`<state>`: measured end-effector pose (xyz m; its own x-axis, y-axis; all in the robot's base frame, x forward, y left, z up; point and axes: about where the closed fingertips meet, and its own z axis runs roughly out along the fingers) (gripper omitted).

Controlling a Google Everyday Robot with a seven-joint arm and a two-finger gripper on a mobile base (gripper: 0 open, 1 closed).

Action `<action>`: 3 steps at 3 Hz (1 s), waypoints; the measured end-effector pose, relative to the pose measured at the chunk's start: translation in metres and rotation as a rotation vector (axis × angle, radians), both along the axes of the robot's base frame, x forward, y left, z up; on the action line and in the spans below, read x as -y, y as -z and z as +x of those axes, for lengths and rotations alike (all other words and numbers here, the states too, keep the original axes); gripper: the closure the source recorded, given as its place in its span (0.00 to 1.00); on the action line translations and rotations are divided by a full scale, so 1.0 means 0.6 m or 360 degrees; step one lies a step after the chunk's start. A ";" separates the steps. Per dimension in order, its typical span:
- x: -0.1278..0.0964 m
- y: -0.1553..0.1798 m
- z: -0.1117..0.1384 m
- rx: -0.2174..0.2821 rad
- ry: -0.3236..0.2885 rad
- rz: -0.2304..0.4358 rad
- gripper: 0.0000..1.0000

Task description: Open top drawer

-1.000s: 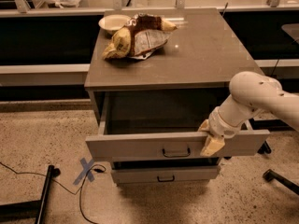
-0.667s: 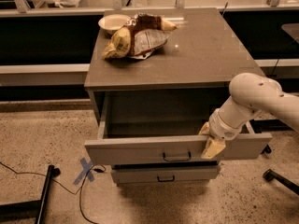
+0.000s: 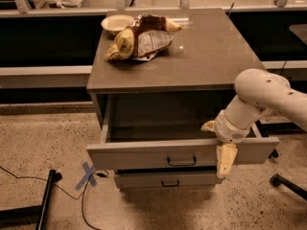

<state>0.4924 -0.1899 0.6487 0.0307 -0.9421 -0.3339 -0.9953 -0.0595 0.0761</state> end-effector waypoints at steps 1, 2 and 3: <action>0.000 0.001 -0.001 -0.0003 -0.0001 0.0000 0.00; 0.012 -0.012 0.010 -0.0028 -0.0003 0.0005 0.00; 0.031 -0.034 -0.018 -0.0102 0.0009 -0.0003 0.19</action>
Offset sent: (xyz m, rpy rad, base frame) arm 0.0165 -0.0204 0.0228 0.0073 0.0331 0.0000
